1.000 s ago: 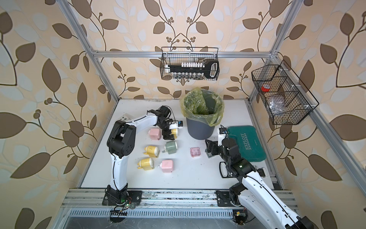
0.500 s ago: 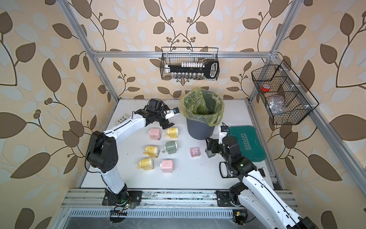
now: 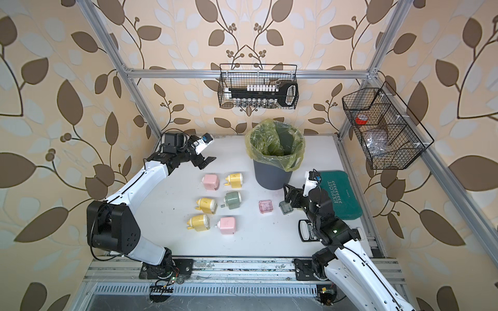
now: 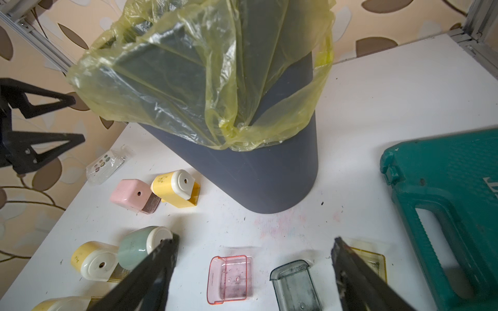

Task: Take out the pencil sharpener tray and clean the shavings
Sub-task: Pick up the pencil sharpener from the center of the board.

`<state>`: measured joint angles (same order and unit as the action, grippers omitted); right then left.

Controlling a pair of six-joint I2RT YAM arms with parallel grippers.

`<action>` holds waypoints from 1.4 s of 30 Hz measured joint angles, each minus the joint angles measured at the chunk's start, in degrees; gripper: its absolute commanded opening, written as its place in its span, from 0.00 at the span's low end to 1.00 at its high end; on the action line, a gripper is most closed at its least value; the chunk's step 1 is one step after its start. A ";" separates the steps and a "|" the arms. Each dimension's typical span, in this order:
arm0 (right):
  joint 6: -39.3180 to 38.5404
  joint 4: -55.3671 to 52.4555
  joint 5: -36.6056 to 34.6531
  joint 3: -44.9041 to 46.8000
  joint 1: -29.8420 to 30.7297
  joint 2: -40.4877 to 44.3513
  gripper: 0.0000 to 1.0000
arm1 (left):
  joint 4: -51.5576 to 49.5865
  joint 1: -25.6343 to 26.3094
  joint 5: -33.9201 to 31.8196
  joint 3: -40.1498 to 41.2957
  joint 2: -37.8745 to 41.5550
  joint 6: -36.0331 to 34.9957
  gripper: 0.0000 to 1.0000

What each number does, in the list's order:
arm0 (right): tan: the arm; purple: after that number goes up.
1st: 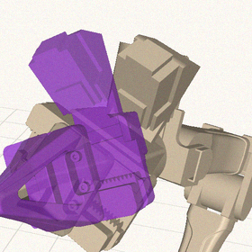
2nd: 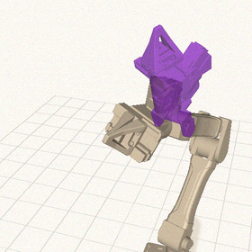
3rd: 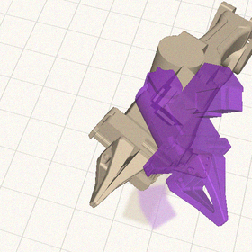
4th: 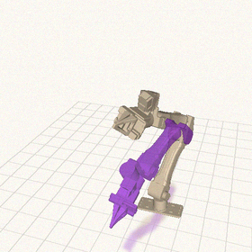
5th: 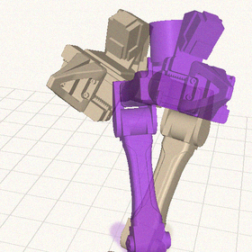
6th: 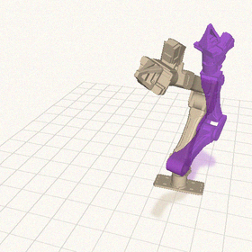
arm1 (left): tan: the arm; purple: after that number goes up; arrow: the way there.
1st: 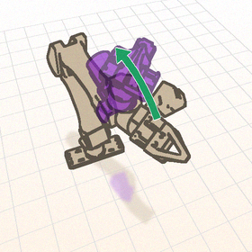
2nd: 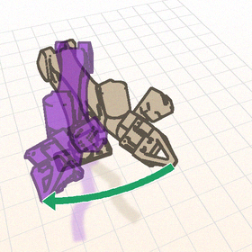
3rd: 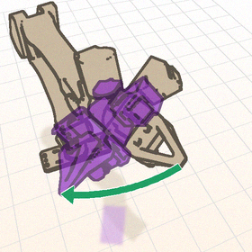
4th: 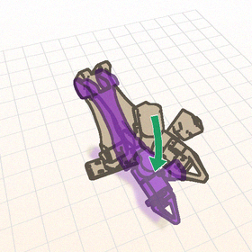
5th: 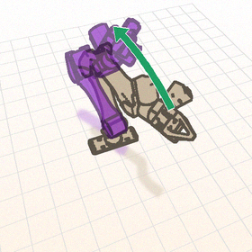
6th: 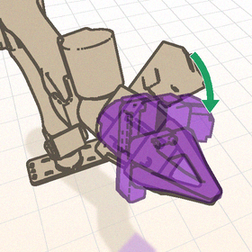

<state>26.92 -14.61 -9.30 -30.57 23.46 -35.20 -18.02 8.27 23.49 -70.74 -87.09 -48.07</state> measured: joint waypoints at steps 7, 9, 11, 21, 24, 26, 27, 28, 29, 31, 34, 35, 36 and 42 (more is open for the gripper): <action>-1.03 -0.76 1.44 0.02 0.00 -1.09 0.88 | -12.37 0.81 -0.02 1.29 0.04 -9.14 0.85; -1.07 -0.74 1.97 0.02 0.00 -1.68 0.88 | -14.93 0.85 -1.09 1.27 0.02 -11.69 0.85; -1.07 -0.66 2.51 0.02 0.00 -2.03 0.88 | -17.31 1.22 -2.95 1.01 -0.37 -13.62 0.85; -1.84 -0.59 3.96 0.02 1.38 -3.26 0.88 | -26.73 2.32 -7.72 -5.75 -6.88 -19.58 0.88; -2.47 -0.59 4.44 0.02 1.86 -3.50 0.88 | -28.33 2.71 -8.72 -8.52 -8.92 -20.81 0.90; -2.80 -0.61 4.50 0.02 1.97 -3.54 0.88 | -28.76 2.97 -9.40 -9.53 -10.16 -21.29 0.92; -2.97 -0.59 4.61 0.02 2.05 -3.54 0.88 | -28.98 3.17 -9.57 -9.79 -10.80 -21.57 0.92; -3.10 -0.61 4.70 0.02 2.08 -3.54 0.88 | -29.33 3.43 -9.68 -9.90 -11.39 -21.99 0.92; -3.19 -0.61 4.70 0.02 2.16 -3.54 0.88 | -29.75 3.69 -9.81 -9.99 -11.76 -22.27 0.92; -3.23 -0.61 4.85 0.02 2.36 -3.54 0.88 | -30.49 4.20 -10.29 -9.99 -12.55 -22.86 0.92; -3.21 -0.63 4.85 0.02 2.89 -3.52 0.88 | -31.34 4.57 -10.47 -10.01 -13.44 -23.96 0.92; -3.21 -0.63 4.85 0.02 3.10 -3.48 0.88 | -31.54 4.59 -10.49 -10.03 -13.62 -24.15 0.92; -3.21 -0.63 4.85 0.02 3.34 -3.41 0.88 | -31.63 4.66 -10.49 -10.03 -13.84 -24.46 0.92; -3.21 -1.01 4.85 0.02 5.18 -2.51 0.88 | -32.28 4.90 -10.51 -11.30 -15.82 -26.49 0.90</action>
<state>23.70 -15.62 -4.45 -30.55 28.64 -37.71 -50.30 13.17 12.97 -82.04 -102.91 -74.56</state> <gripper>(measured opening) 0.880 0.903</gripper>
